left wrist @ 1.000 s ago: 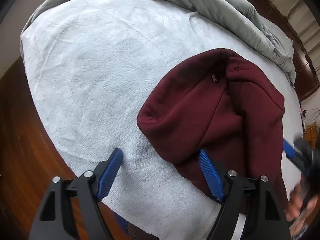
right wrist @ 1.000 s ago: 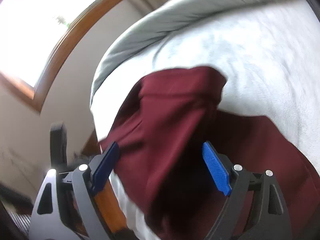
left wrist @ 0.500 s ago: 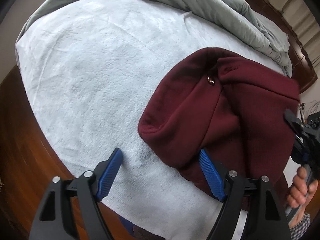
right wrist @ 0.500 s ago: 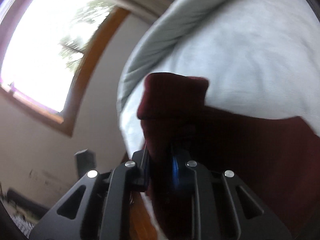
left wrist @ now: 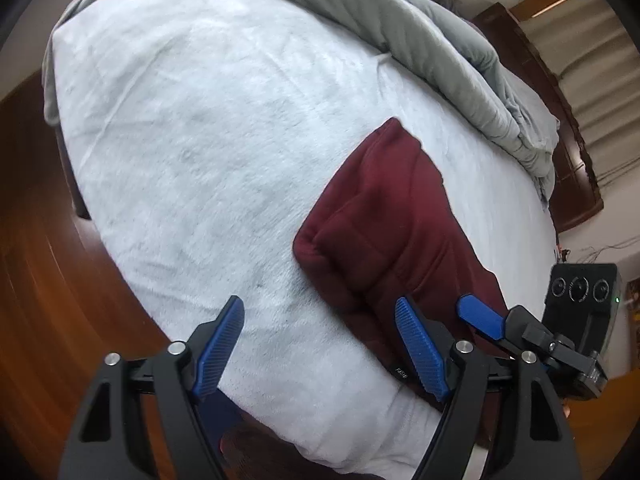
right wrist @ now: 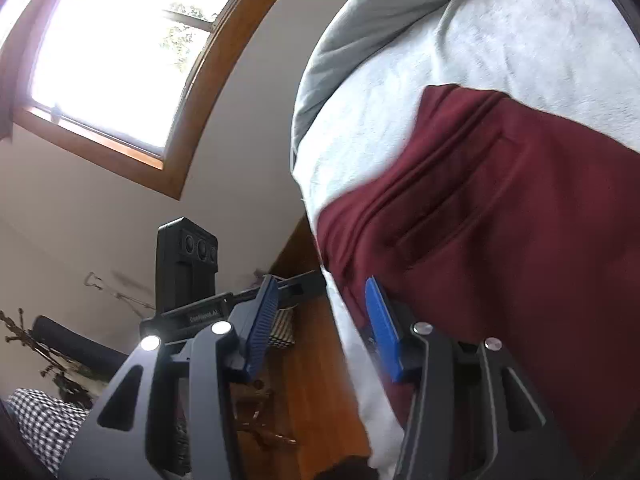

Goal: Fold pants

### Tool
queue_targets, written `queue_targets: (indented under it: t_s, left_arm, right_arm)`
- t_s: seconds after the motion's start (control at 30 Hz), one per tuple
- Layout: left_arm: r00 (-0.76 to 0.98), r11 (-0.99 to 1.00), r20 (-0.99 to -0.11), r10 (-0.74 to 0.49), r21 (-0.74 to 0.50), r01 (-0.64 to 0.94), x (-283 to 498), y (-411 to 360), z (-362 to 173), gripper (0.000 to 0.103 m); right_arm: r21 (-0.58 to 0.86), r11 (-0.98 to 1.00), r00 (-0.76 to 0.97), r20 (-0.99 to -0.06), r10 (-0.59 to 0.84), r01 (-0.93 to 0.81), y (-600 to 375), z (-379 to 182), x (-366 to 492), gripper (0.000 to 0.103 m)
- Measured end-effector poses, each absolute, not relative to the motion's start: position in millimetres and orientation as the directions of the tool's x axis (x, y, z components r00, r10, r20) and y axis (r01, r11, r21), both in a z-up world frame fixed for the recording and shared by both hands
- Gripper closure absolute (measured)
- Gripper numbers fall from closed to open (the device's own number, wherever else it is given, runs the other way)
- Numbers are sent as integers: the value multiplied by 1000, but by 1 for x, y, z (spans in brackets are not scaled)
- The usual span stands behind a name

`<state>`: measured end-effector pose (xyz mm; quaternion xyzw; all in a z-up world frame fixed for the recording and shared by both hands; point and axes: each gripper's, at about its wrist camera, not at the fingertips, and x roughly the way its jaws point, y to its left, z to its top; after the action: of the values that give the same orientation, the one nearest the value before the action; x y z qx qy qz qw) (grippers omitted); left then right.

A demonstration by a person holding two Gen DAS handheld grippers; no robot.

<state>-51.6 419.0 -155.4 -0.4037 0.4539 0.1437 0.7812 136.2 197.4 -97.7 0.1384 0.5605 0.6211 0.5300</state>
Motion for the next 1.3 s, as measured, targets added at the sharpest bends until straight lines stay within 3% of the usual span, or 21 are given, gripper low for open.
queue_targets:
  t_s: [0.33, 0.47, 0.53, 0.6, 0.7, 0.97, 1.1, 1.17, 1.3]
  left_arm:
    - [540, 561, -810, -229, -563, -606, -21, 411, -177, 26]
    - [571, 543, -782, -251, -602, -585, -15, 405, -168, 41]
    - [575, 552, -784, -235, -594, -585, -14, 401, -159, 40]
    - [595, 528, -757, -270, -633, -566, -16, 397, -157, 26]
    - [635, 477, -711, -302, -690, -545, -22, 390, -156, 20]
    - [574, 500, -777, -258, -616, -608, 4, 389, -166, 22]
    - [564, 499, -800, -204, -581, -643, -2, 389, -160, 61]
    - [585, 511, -790, -184, -586, -629, -4, 385, -152, 73]
    - [682, 591, -719, -129, -608, -530, -1, 368, -112, 78]
  right_arm:
    - [803, 316, -252, -488, 836, -506, 106, -93, 135, 56]
    - [782, 378, -189, -522, 832, -497, 56, -96, 127, 56]
    - [771, 399, -162, -534, 830, -497, 36, -95, 122, 55]
    - [770, 418, -131, -535, 835, -482, 15, -95, 120, 54]
    - [779, 435, -110, -533, 839, -451, -7, -101, 113, 54]
    - [744, 497, -71, -584, 809, -447, -24, -106, 103, 54]
    - [733, 529, -38, -600, 799, -428, -50, -108, 101, 54]
    - [733, 546, -27, -607, 794, -405, -68, -114, 100, 54]
    - [721, 583, -2, -629, 777, -375, -93, -123, 98, 54]
